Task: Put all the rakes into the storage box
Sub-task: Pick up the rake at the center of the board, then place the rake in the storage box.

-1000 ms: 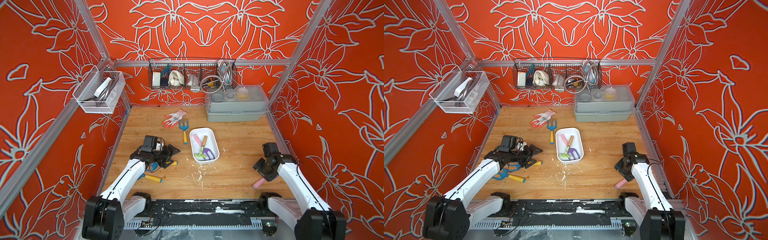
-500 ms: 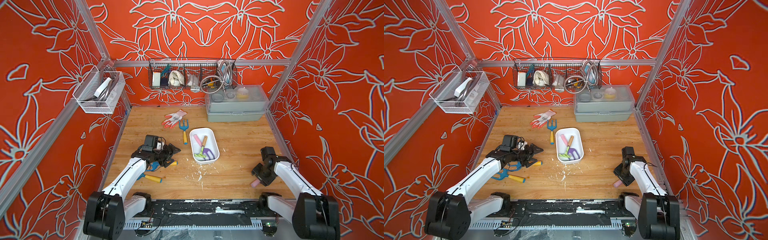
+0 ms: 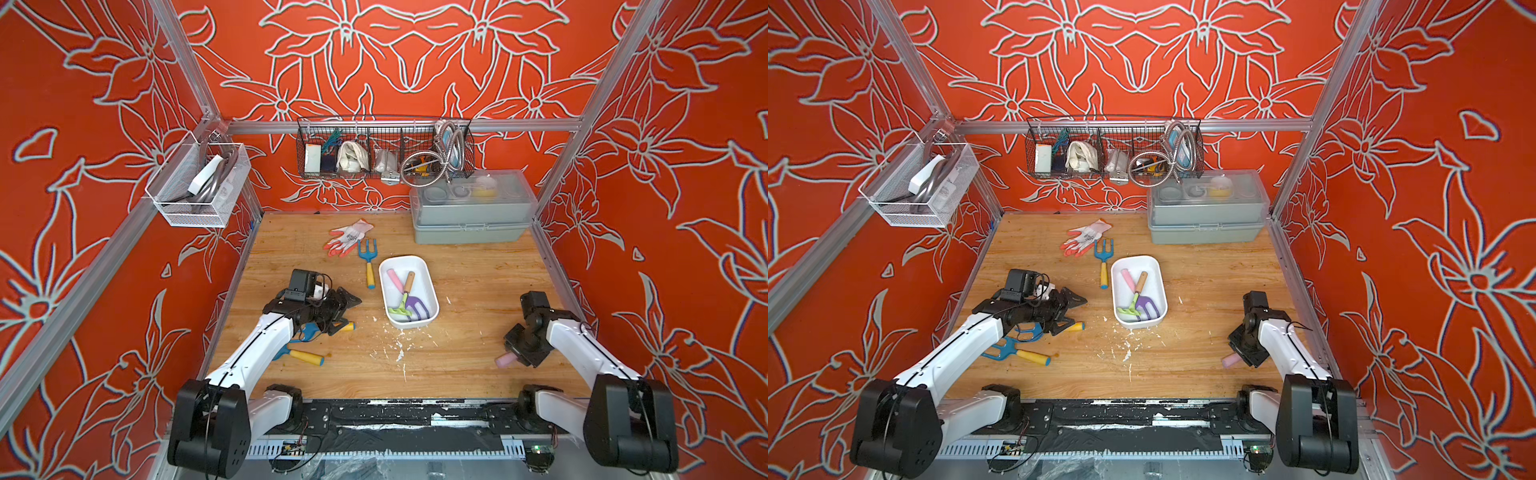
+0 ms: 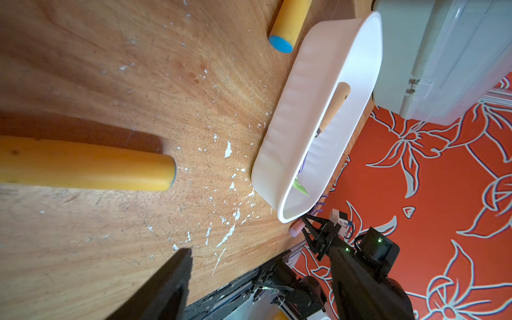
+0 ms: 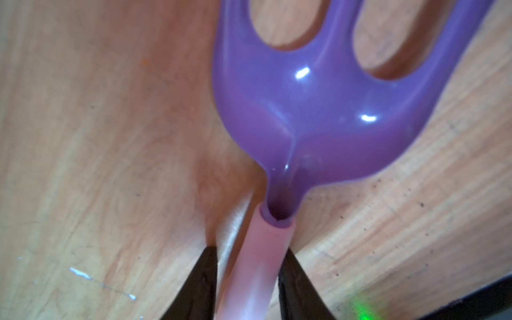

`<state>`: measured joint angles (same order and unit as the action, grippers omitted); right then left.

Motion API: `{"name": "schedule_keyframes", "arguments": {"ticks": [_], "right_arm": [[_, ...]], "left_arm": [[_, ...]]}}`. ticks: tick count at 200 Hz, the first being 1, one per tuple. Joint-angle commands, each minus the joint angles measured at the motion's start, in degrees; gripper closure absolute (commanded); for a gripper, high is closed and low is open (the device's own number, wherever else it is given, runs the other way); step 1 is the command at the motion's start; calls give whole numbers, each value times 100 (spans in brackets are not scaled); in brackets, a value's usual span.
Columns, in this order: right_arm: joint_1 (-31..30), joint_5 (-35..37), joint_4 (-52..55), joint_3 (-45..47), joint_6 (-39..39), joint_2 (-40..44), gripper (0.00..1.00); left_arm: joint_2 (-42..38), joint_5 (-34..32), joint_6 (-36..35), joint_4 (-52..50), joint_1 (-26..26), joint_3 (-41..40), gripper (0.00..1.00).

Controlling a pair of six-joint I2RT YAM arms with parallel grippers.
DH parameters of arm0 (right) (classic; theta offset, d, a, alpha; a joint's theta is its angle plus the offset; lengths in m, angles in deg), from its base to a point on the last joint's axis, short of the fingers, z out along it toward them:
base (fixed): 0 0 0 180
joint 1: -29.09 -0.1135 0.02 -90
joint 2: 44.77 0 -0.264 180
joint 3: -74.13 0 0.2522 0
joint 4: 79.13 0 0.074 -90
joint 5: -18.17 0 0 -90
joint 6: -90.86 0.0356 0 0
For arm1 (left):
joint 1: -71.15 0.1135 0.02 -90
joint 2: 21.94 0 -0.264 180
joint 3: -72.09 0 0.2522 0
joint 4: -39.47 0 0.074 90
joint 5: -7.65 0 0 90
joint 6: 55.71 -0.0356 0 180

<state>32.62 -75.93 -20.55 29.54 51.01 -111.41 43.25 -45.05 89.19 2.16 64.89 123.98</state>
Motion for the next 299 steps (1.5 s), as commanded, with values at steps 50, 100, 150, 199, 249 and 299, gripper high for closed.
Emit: {"name": "schedule_keyframes", "arguments": {"ticks": [50, 100, 150, 199, 249, 299], "right_arm": [[28, -446, -424, -354, -599, -234, 100], [-80, -575, -417, -894, -1102, -158, 100], [-805, -747, -477, -1689, -1610, -227, 100], [-2103, -871, -345, -2905, -2029, -983, 100], [-3024, -1162, -48, -4056, -2561, -1897, 100], [-3519, -1273, 78, -4551, -2648, -2410, 100]], "left_arm": [[-186, -91, -53, -252, 29, 179, 20], [-149, -74, -105, -408, 29, 392, 20], [-87, -22, -242, -598, 29, 573, 21], [-208, -10, -260, -703, 31, 522, 21], [-492, -48, -207, -756, 29, 331, 21], [-721, -113, -181, -804, 45, 161, 21]]}}
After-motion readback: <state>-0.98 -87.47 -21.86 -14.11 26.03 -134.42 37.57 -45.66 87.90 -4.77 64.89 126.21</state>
